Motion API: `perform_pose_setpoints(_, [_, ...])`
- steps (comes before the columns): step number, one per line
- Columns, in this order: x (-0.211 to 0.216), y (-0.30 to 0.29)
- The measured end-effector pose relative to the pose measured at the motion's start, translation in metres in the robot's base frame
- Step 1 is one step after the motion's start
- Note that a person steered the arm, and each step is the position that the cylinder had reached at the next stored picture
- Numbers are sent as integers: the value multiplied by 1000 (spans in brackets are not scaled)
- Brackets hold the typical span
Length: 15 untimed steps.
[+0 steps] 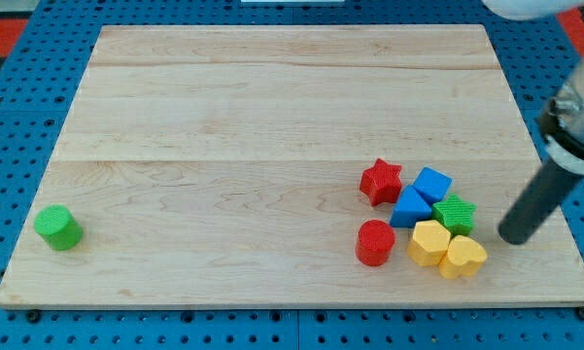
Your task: Push the green star into the red star
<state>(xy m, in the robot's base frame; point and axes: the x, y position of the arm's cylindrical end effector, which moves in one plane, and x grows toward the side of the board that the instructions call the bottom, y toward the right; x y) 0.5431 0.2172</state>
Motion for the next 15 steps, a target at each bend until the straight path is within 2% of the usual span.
perform_pose_setpoints(4, [2, -68])
perform_pose_setpoints(6, [-46, -86])
perform_pose_setpoints(9, [-42, -116])
perform_pose_setpoints(10, [-56, -157])
perform_pose_setpoints(12, [-104, -147])
perform_pose_setpoints(13, [-109, -134])
perform_pose_setpoints(14, [-159, -91])
perform_pose_setpoints(15, [-163, -84])
